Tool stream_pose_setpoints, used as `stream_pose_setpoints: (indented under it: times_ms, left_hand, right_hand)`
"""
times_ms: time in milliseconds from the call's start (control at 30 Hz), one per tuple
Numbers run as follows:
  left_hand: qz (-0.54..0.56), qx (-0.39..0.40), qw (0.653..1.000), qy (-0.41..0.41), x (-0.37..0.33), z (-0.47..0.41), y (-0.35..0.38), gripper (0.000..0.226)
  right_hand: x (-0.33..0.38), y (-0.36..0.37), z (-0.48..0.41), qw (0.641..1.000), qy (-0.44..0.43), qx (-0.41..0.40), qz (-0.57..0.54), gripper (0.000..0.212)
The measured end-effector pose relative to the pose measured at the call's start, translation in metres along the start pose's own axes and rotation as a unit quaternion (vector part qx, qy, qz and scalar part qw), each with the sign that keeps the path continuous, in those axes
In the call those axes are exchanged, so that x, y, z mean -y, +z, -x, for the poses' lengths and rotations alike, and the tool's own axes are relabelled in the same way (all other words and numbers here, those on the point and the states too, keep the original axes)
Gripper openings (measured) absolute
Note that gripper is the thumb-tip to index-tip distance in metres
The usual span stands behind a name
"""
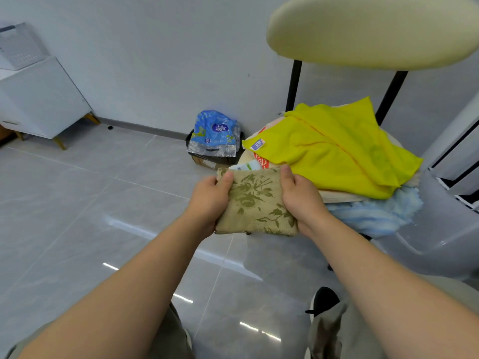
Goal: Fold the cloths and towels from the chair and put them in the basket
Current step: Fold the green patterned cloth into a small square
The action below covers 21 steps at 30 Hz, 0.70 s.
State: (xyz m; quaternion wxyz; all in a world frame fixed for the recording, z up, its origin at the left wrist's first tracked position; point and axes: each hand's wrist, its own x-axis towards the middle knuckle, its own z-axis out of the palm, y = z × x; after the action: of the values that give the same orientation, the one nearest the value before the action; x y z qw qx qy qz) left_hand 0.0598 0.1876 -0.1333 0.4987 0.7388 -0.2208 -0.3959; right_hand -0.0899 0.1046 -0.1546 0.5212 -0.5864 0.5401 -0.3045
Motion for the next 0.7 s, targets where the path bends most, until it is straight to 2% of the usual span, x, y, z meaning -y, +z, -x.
stream_pose_setpoints:
  times_ms: [67,100,200,300,467,700]
  left_hand:
    - [0.118,0.091,0.980,-0.128,-0.007,0.002,-0.007,0.030]
    - [0.141,0.125,0.969,-0.158,-0.010,0.003,-0.011,0.030]
    - [0.146,0.169,0.958,-0.179,-0.016,0.003,-0.023,0.024]
    - [0.125,0.168,0.960,-0.185,-0.015,0.003,-0.032,0.019]
    - [0.099,0.157,0.974,-0.131,-0.013,-0.001,-0.042,0.025]
    - [0.163,0.193,0.957,-0.141,-0.018,0.001,-0.043,0.034]
  right_hand:
    - [0.006,-0.002,0.001,0.981,0.121,0.080,-0.130,0.048]
    - [0.010,-0.004,0.003,0.962,0.170,0.116,-0.181,0.043]
    - [0.018,-0.012,0.007,0.920,0.241,0.193,-0.243,0.030]
    - [0.019,-0.020,0.007,0.909,0.250,0.224,-0.246,0.030]
    - [0.018,-0.022,0.004,0.941,0.201,0.215,-0.170,0.033]
    - [0.023,-0.027,0.004,0.931,0.205,0.231,-0.194,0.034]
